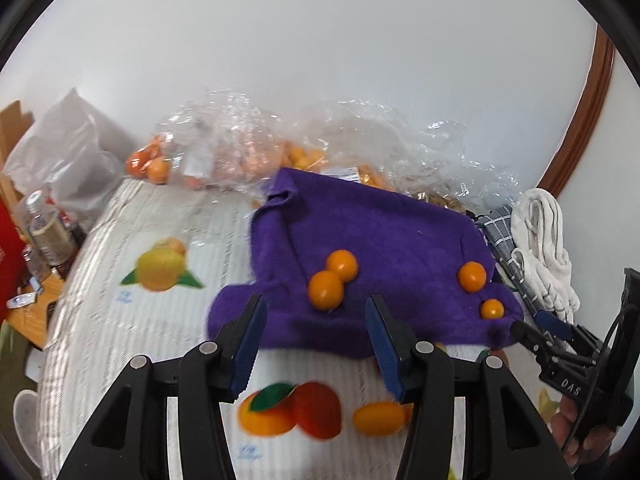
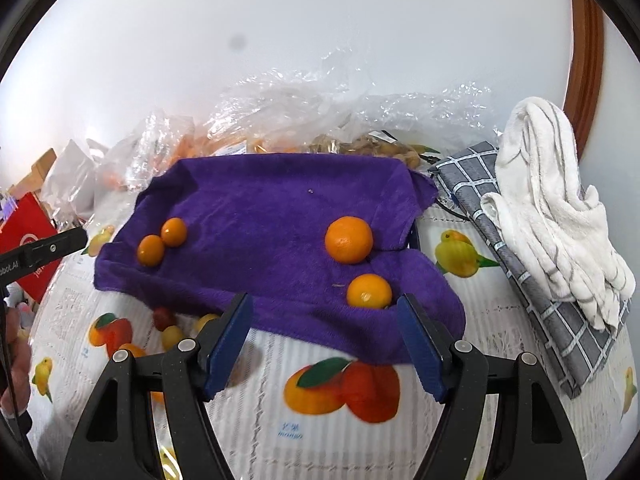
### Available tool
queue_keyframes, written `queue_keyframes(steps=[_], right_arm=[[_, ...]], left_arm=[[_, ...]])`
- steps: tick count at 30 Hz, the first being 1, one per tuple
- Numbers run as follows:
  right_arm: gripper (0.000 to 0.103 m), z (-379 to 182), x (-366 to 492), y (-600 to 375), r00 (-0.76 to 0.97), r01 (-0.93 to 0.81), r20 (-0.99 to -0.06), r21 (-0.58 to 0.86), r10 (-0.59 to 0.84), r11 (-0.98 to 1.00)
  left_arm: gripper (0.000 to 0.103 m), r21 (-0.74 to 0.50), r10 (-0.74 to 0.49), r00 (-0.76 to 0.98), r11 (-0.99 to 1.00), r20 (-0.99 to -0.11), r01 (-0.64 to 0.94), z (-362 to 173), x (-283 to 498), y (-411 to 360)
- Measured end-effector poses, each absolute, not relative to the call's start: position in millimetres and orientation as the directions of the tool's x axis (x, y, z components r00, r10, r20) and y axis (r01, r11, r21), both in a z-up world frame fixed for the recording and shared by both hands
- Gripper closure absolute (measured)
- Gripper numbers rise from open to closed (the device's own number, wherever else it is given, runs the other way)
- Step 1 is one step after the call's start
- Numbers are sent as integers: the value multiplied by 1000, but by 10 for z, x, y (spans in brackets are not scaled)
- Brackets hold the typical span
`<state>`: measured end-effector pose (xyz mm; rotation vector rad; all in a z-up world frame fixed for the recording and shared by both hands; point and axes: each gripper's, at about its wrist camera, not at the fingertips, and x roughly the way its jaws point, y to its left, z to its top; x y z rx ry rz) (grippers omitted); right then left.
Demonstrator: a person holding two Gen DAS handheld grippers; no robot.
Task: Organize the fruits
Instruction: 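Open the right tool to set the orange beside the first one, then return the right tool to the fruit cluster and grasp another orange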
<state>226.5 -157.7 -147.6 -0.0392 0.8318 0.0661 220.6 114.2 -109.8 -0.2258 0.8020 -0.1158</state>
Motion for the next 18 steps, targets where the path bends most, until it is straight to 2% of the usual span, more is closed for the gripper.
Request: queue_keyframes(steps=[7,9,11,18], right_arm=[[30,-1608,2105,-1413,629,-121,-772,24,95,992],[41,-1678,2068,-1339,612,-153,-779,49,134,987],[45,-1741,2061,-1272,593,-176,-788,72,164,982],[45,-1933,2192,-1055,531,-184,-813,164,238,969]], left_arm=[[54,-223,-141,668,974,-731,-40,-1217,1917,1390],[54,-227,-139,657,973,-741,-50,-1271,1849,1430],[54,-235,-141,648,970,-749,-60,-1322,1800,1458],[54,-248,-152,625,966,-765,-68,-1429,1696,1490]])
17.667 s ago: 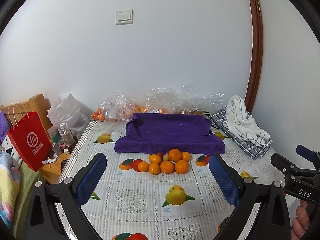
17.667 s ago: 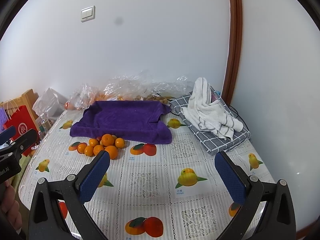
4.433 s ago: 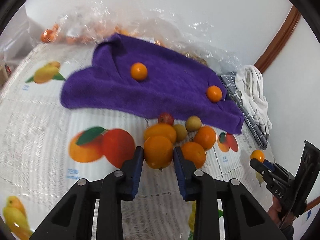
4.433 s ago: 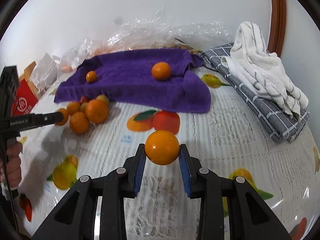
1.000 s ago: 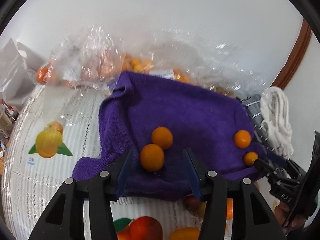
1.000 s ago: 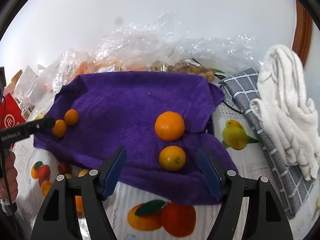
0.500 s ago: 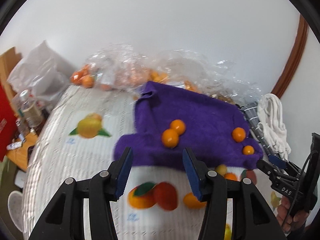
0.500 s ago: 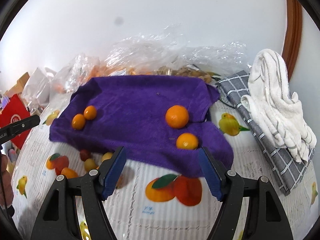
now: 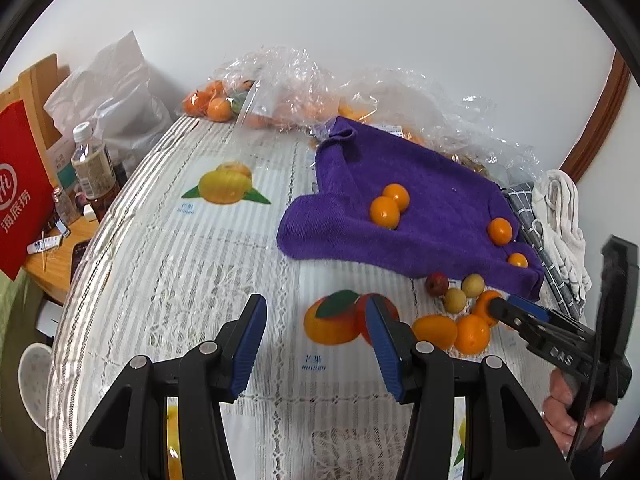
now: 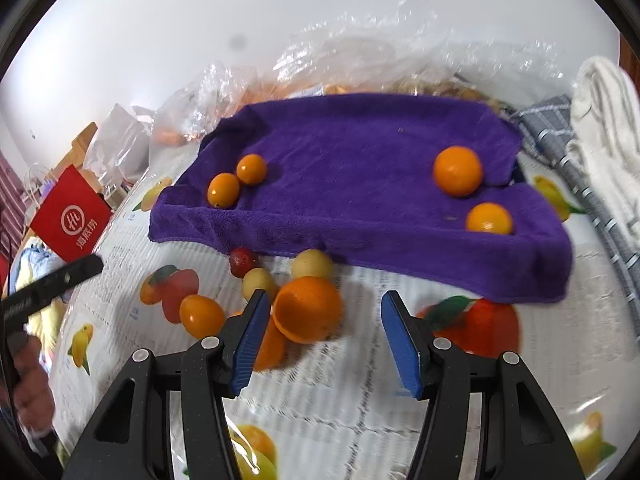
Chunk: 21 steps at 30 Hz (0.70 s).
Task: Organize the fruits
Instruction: 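Return the right tool to the fruit cluster and grasp another orange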
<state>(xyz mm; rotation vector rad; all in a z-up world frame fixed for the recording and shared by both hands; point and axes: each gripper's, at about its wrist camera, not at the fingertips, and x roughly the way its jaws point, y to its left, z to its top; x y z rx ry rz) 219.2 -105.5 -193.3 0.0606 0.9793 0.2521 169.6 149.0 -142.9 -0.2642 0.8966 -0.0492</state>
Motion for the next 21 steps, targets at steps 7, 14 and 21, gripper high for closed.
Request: queue_keyframes(steps=[7,14,21], right_arm=[[63,-2077,2318,-1073,471,-162,-825,267,312,950],[63,-1897,2085,-1355,554,-151,-815,100,168,983],[62,-2063,1954,-1464,553,-175,-822,46,137,984]], left_arm=[[54,-263,-169,607,962,-777,-68,-1538,1716,1453],[54,-297,-250,570,955,-782,11,-1634,1804,1138],[50,-331,-337,515,938,-788,108,-1752,1852,742]])
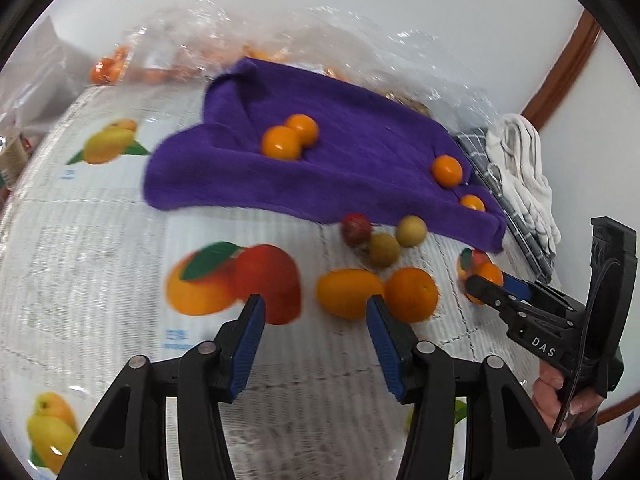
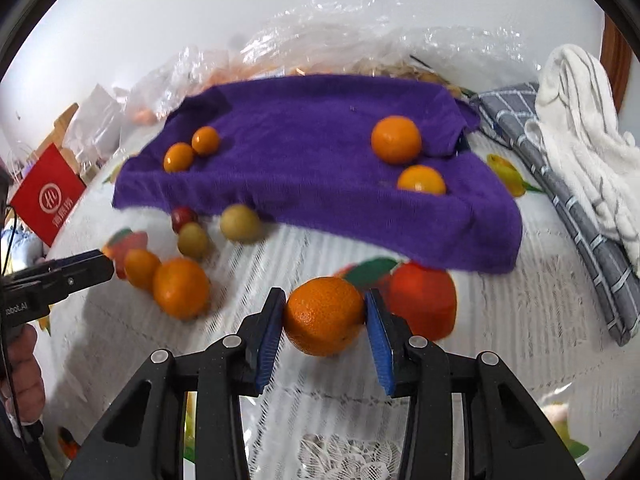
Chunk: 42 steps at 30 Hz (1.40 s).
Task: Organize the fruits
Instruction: 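Return the right tool to the fruit cluster and grasp another orange, then carry the orange in the right tool over the purple towel while the left tool grasps an oval orange fruit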
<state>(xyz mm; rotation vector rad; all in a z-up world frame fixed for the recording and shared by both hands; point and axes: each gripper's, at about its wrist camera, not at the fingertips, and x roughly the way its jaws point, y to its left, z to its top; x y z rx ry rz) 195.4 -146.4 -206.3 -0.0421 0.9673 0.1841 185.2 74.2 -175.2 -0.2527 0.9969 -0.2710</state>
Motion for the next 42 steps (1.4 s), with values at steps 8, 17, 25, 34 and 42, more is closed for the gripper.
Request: queue_keyframes(steps=[8,17,25,34,42], right_arm=[[63,-2122,1933,-1580,552,-166,-821,66,148,984],[64,-2023,1838,-1698,570,-147,-810,69,141,987],[64,-1903,1775,-1766,589,-134,-798,58,127,989],[64,-1606,1846,-1857,632,-100,-770,41,95,994],[64,-1175,1982,-1927,698,-62,-714,7,48,998]], left_arm=[[47,-324,-330,502,940,-799,103,-1825,1971,535],[57,-302,-297,536,950,-791,80,-1826,1984,495],[63,-331,-325,533,939,-781,88,-1724,1944,546],[63,-320,-308,594,943,-743,89,-1273,1908,689],[63,-272,-266,664,957,-699,97,-820,1967,714]])
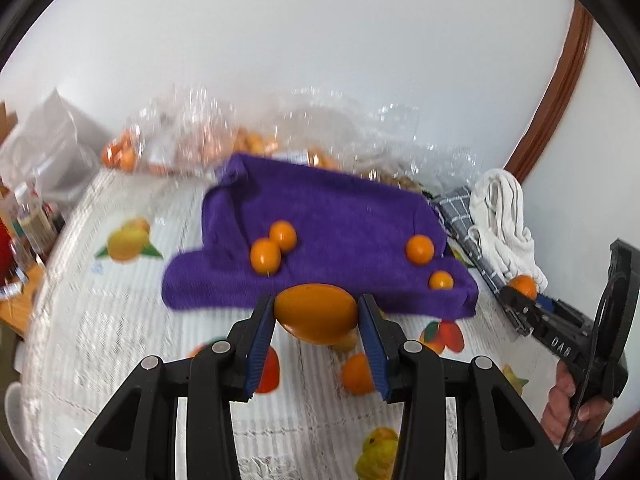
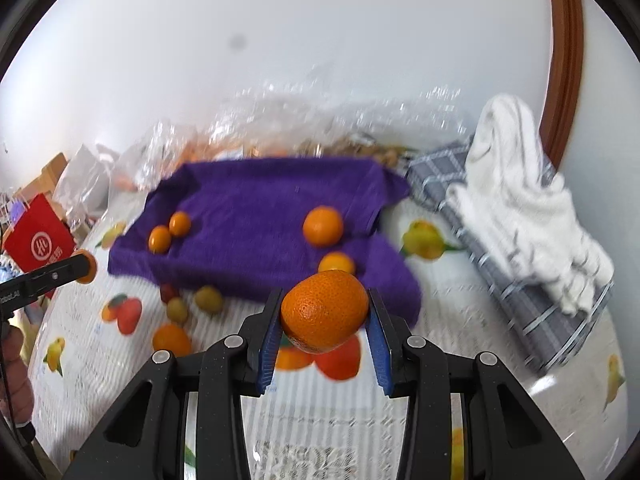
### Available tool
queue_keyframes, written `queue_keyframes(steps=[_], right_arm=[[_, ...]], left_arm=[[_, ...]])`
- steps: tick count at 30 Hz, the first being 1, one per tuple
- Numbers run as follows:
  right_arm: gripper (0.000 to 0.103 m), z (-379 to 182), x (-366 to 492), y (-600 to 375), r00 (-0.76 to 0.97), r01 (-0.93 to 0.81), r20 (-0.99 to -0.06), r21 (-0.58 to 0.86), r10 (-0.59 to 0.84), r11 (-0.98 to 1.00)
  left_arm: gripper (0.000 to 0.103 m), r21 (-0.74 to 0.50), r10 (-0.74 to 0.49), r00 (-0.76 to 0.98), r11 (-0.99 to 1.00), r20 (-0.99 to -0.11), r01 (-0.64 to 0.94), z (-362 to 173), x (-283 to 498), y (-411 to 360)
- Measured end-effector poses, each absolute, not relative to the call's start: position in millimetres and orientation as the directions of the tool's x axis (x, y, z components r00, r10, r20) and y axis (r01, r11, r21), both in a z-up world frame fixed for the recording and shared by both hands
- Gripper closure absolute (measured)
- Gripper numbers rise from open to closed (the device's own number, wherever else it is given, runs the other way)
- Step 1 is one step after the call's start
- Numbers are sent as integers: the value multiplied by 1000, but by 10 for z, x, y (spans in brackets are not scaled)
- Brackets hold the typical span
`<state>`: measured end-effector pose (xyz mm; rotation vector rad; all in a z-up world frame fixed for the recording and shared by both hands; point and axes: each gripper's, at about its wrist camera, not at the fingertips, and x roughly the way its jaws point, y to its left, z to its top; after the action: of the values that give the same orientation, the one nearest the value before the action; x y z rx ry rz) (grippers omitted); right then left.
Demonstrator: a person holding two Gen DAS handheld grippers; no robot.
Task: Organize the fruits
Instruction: 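Carry the orange in the right tool over the purple towel while the left tool grasps an oval orange fruit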
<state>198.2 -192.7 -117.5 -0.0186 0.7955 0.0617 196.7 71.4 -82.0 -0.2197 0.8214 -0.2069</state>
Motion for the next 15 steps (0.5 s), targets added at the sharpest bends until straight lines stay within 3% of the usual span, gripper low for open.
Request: queue_keyframes(steps=[15], right_arm=[[64,-748,2335,-1960,755,-35,-655,19,39,999]], left_arm=[[63,-206,-193,740,976,-644,76,-336,2194,738]])
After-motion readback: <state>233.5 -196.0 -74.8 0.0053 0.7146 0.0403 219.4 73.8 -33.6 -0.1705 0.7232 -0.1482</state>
